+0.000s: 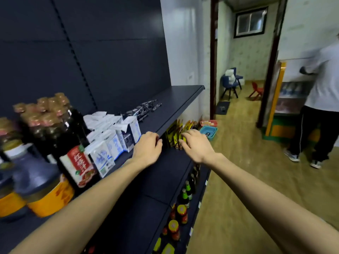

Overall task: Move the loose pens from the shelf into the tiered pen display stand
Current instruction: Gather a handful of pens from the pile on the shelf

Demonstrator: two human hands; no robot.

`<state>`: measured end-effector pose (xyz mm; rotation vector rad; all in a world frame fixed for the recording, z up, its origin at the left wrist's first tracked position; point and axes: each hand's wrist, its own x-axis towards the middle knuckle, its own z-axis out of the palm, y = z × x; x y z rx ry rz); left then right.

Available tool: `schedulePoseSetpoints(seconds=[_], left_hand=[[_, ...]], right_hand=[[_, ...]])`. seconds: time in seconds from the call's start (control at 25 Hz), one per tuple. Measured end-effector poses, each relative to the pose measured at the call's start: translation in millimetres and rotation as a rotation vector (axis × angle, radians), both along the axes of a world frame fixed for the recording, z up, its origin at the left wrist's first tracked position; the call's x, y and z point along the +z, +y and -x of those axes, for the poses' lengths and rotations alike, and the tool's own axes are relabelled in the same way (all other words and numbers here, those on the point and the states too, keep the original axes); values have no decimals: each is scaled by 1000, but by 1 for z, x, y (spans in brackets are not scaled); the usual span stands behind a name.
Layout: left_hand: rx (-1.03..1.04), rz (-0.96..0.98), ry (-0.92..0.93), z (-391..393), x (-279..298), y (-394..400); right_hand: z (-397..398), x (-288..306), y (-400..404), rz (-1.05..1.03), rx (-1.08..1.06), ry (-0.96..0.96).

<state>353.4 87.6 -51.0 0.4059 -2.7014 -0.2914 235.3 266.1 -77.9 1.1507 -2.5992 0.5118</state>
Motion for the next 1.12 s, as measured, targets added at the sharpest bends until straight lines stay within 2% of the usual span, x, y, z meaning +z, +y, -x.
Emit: schedulePoseSetpoints(seconds=[0.24,0.48,0.68,0.88,1.12], left_hand=[[100,23,-65,108,7,-19],[251,-20,-164,204,-12,-80],[349,-37,-246,283,-5,-137],[399,130,-303,334,-5,-176],[429,328,-385,382,-14,-216]], right_hand=[[122,11,-47,-59,42,-63],[221,-4,-123,-118,132,-77],[298,10,-198,-225,173,-75],[365,1,-253,-361,234,4],[441,7,-308,-453,404,207]])
